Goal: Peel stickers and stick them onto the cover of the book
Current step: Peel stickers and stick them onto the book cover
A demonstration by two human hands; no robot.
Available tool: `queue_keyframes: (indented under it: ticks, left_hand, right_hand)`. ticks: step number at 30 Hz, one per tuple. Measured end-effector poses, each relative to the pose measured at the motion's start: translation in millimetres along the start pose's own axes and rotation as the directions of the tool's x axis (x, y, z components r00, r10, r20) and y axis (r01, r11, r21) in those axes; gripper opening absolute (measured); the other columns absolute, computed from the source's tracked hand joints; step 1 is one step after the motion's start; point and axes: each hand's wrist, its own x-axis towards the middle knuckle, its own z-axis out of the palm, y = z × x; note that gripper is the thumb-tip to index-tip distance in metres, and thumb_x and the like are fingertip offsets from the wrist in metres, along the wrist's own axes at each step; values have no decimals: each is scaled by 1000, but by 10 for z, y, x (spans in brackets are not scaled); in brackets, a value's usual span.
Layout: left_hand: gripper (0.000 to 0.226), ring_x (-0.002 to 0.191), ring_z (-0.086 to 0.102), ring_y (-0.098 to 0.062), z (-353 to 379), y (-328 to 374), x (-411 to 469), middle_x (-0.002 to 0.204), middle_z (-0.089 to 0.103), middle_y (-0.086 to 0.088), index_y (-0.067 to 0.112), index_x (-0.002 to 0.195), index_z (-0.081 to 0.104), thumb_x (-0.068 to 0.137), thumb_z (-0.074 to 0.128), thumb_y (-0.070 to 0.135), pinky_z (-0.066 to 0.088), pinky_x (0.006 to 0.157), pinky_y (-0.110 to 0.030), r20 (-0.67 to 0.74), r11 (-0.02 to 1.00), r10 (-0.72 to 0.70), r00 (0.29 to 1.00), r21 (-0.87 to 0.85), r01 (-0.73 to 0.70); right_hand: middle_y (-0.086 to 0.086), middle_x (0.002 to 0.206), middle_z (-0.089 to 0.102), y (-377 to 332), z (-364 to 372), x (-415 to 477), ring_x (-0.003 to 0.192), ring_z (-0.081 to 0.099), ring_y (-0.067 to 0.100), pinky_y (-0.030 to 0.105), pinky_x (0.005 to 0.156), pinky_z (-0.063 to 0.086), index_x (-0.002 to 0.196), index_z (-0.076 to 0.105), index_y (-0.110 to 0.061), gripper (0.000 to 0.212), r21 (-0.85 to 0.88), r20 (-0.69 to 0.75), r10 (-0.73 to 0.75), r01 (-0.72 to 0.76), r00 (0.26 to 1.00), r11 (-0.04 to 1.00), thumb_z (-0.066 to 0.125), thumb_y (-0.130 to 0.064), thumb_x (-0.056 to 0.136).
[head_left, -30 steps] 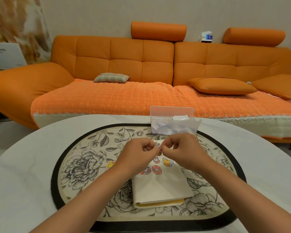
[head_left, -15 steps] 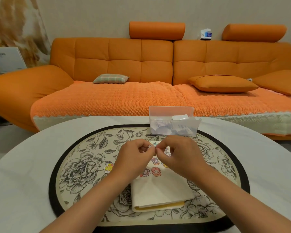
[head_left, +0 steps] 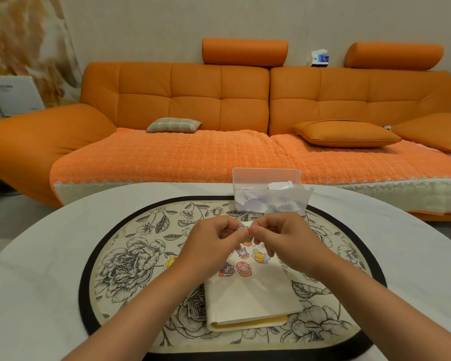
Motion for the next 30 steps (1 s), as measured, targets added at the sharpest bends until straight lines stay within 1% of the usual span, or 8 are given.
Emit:
queue_keyframes:
  ticks: [4, 8, 11, 14, 18, 23, 26, 30]
  left_hand:
    - [11, 62, 68, -2, 26, 8, -9, 68, 73, 4, 19, 84, 74, 93, 70, 25, 47, 53, -16, -18, 999, -43, 999, -13, 43]
    - [13, 63, 66, -4, -14, -16, 19, 68, 72, 3, 21, 81, 73, 92, 70, 27, 50, 59, -20, -26, 997, -66, 997, -29, 65]
    - [13, 61, 64, -3, -21, -4, 24, 67, 71, 2, 20, 80, 72, 92, 70, 26, 49, 59, -20, -13, 996, -74, 997, -47, 73]
    - [12, 58, 63, 0, -11, 19, 15, 66, 69, 3, 17, 80, 71, 91, 69, 22, 46, 56, -15, 3, 996, -73, 997, -45, 74]
    - [12, 60, 63, -7, 6, 15, 3, 65, 70, 0, 18, 79, 71, 91, 70, 21, 48, 55, -24, 4, 996, -81, 997, -46, 82]
    - [13, 63, 64, -15, 24, 16, -3, 67, 72, -3, 20, 78, 71, 91, 69, 22, 50, 56, -30, -19, 997, -71, 997, -39, 70]
    - [15, 60, 64, -10, 47, 16, -13, 64, 71, -1, 22, 77, 72, 91, 69, 22, 50, 56, -29, -38, 996, -74, 997, -56, 72]
    - [16, 57, 61, -6, 89, 27, -36, 62, 69, 2, 22, 75, 72, 91, 70, 21, 50, 57, -25, -69, 997, -66, 995, -54, 62]
  right_hand:
    - [-4, 64, 66, 6, 64, 18, 51, 53, 12, 27, 53, 44, 79, 73, -16, 20, -13, -23, 14, -14, 1000, 1000, 65, -21, 96]
    - [0, 71, 69, -35, 31, 42, 51, 52, 12, 22, 45, 36, 86, 74, -4, 21, 160, 54, 140, -147, 989, 976, 67, -21, 95]
    - [0, 73, 70, -61, -2, 35, 52, 53, 11, 23, 46, 36, 90, 75, -3, 21, 188, 89, 168, -182, 982, 965, 66, -22, 96]
    - [-4, 63, 68, -75, -10, 18, 49, 51, 8, 20, 47, 37, 87, 75, -6, 22, 109, 70, 153, -160, 986, 981, 66, -24, 96]
    - [-11, 53, 63, -73, -17, 1, 45, 48, 4, 12, 50, 40, 80, 72, -12, 21, 0, 48, 80, -80, 996, 997, 64, -20, 98]
    - [-14, 53, 62, -52, 9, -4, 49, 50, 5, 18, 52, 42, 74, 70, -23, 25, -80, 10, 5, -4, 1000, 997, 64, -24, 97]
    - [-12, 53, 58, -15, 60, -10, 50, 47, 5, 26, 53, 41, 75, 71, -20, 26, -116, -29, -42, 38, 999, 993, 61, -23, 98]
    - [-19, 52, 54, 25, 121, -17, 48, 44, 3, 19, 49, 33, 76, 69, -20, 24, -268, -83, -128, 101, 988, 958, 59, -22, 97]
